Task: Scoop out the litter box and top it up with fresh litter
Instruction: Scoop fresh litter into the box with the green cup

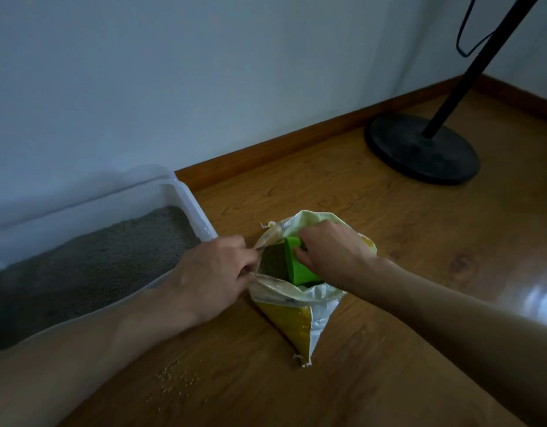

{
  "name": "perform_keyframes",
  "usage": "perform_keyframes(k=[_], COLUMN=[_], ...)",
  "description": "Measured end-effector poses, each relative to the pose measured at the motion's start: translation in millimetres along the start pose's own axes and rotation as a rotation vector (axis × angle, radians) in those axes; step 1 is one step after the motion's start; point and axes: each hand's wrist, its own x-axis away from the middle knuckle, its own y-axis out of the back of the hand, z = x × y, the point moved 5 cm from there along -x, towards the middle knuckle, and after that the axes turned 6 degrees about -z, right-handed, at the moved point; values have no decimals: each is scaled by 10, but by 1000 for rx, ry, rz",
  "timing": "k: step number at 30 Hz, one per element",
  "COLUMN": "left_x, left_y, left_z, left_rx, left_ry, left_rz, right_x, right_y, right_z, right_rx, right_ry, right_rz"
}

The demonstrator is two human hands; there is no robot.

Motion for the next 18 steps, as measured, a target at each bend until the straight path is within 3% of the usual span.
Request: perform_keyframes(k=[8, 12, 18], left_x=[-9, 12, 44], left_y=[-20, -46, -40], left_z=[5, 36, 91], left_rx=[33, 49, 91], left_ry=[19, 24, 46], left_rz=[-8, -23, -59], right_x=[-129, -120, 52], right_y=[-466, -502, -515], right_z=[196, 249, 91], right_rx=[107, 82, -179], right_ry=[5, 99, 104], right_rz=[78, 42, 60])
